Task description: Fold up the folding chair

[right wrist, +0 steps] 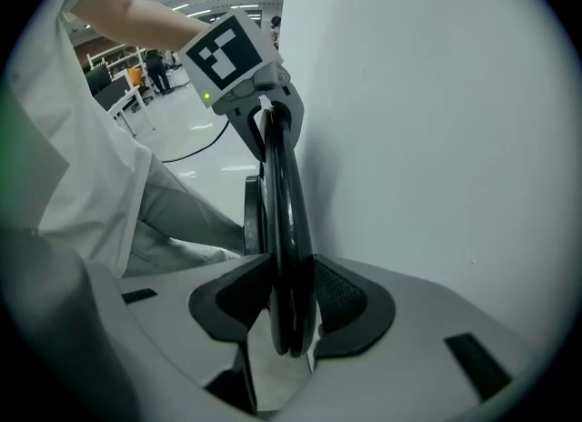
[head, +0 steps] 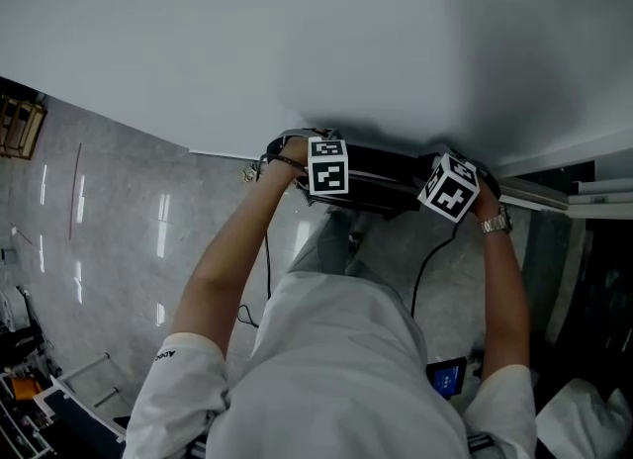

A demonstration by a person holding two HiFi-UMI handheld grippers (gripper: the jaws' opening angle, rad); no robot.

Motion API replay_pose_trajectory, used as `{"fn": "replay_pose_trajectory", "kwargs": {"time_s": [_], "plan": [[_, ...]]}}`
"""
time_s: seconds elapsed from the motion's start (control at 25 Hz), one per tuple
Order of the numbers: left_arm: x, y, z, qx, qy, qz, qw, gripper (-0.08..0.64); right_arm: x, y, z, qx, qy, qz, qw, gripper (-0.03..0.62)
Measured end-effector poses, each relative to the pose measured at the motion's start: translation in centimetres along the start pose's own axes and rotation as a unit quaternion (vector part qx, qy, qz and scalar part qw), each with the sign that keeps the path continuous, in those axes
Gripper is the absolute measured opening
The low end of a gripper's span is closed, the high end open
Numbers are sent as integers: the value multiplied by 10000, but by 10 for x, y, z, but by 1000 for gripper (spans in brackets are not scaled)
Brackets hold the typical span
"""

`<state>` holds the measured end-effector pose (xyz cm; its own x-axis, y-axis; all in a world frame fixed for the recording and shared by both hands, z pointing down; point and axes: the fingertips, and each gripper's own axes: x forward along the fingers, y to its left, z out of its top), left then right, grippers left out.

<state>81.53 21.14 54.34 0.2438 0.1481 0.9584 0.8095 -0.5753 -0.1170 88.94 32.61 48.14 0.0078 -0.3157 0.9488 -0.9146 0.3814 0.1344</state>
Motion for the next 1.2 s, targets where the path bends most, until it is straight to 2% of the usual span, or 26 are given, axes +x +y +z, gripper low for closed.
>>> {"fn": "replay_pose_trajectory", "kwargs": {"time_s": [0.16,0.28,0.52,0.64,0.8,1.0,1.2], "plan": [[1,10,0,13,-22,236,9997,151,1,-8,1,202,-232,-152,9994,146],[-6,19,1,112,-95,555,9984,182,3,-14,0,260,-293,-302,9988,146],[-29,16,0,311,-145,996,9944,195,2,-9,-1,524,-326,-77,9981,147],[-38,18,4,357,-168,1217,9918,196,3,-12,-4,613,-541,-218,9964,150],[-56,15,11,189,-316,1235,9917,196,4,-18,-5,816,-682,-391,9936,160],[-56,27,7,210,-32,1489,9886,195,7,-27,1,999,-618,-579,9914,161],[-62,37,13,-235,-322,1787,9831,195,8,-34,-1,1204,-769,-943,9852,164]]}}
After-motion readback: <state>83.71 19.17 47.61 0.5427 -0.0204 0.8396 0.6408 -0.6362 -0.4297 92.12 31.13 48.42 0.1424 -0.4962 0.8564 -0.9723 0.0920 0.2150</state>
